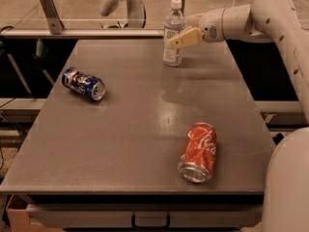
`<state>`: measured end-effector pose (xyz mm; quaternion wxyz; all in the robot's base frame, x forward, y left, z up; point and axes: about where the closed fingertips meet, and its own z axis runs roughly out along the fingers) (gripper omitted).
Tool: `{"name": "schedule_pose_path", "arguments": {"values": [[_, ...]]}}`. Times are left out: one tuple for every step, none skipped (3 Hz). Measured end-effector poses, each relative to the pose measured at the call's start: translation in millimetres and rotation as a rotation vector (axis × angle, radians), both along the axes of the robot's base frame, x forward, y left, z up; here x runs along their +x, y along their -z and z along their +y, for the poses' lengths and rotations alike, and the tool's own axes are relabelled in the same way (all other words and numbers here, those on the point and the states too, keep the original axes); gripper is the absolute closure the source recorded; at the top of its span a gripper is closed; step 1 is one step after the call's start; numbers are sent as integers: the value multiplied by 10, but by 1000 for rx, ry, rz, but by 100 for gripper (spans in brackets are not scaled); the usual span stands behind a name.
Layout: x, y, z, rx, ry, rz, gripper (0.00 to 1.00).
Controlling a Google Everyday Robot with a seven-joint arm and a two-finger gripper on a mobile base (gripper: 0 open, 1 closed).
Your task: Pick blue plastic bottle
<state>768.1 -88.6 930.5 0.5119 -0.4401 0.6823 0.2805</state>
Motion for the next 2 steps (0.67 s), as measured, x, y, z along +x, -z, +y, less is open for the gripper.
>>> {"name": "schedule_pose_path", "arguments": {"values": [[12, -3, 64, 37, 0, 17, 37], [-16, -159, 37, 77, -4, 1, 61]]}}
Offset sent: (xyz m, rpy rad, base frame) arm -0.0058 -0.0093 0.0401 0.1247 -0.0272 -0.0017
